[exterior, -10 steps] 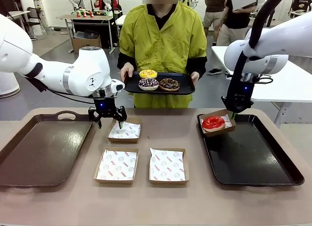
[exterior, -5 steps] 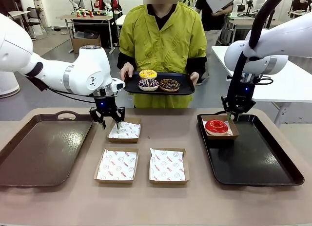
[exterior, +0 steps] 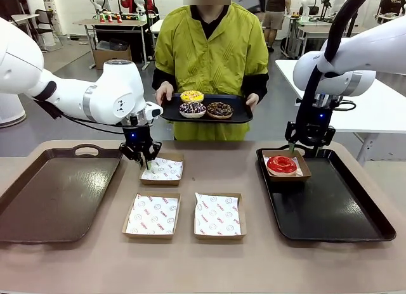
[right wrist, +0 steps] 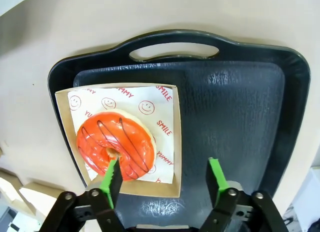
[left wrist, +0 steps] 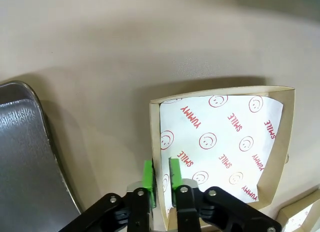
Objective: Individually package the donuts and arrange them on the tray.
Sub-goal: Place the picked Paper togo box on the Handle tray while simultaneously picking up another Paper togo box from the table with the other hand.
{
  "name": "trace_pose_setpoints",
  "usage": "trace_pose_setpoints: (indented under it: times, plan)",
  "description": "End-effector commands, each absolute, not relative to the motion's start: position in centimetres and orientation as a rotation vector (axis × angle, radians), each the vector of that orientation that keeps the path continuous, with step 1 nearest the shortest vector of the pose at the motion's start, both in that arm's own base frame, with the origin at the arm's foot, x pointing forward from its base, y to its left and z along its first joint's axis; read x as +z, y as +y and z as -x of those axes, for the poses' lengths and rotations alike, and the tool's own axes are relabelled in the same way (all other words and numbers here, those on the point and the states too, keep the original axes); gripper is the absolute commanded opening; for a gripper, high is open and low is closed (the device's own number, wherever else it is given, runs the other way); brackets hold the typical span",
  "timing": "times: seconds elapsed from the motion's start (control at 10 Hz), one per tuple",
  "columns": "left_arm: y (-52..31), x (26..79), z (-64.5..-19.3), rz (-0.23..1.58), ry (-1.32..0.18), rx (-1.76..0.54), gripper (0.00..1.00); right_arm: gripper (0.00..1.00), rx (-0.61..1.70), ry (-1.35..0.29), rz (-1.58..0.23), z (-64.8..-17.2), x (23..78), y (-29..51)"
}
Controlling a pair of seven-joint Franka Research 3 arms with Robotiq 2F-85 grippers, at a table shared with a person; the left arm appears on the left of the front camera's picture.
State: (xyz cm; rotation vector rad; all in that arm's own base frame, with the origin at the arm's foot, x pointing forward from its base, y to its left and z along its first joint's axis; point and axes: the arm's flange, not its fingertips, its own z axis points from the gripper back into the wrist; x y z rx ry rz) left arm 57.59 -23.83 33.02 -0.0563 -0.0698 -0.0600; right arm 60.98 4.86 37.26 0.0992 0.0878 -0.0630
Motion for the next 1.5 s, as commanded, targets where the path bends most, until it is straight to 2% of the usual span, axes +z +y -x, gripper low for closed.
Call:
trace_pose_setpoints:
  times: [0.0, 0.4, 0.5, 0.7, 0.9, 1.2, 1.4]
  plan:
    - [-24.0, 33.1, -58.1, 0.036, -0.067, -0.05, 0.0, 1.0, -0.048, 0.103, -0.141, -61.7, 37.4, 4.5]
    - [-23.9, 33.6, -58.0, 0.034, -0.052, -0.046, 0.0, 1.0, -0.024, 0.104, -0.184, -60.5, 38.3, 3.9]
    - [-23.3, 35.0, -57.8, 0.078, -0.038, -0.056, 0.0, 1.0, 0.07, 0.197, -0.324, -59.0, 39.8, 2.7]
    - [-22.2, 39.2, -56.6, 0.112, -0.049, -0.08, 0.0, 1.0, 0.133, 0.236, -0.55, -55.0, 43.1, -2.8]
    - [-21.8, 43.8, -55.6, 0.091, -0.079, -0.095, 0.0, 1.0, 0.151, 0.205, -0.742, -51.3, 45.3, -9.0]
    - [-21.9, 49.8, -55.1, 0.05, -0.117, -0.07, 0.0, 1.0, 0.212, 0.158, -1.001, -49.7, 45.1, -16.6]
    - [-22.1, 52.4, -54.6, 0.02, -0.153, -0.039, 0.0, 1.0, 0.153, 0.036, -1.132, -48.1, 44.1, -20.5]
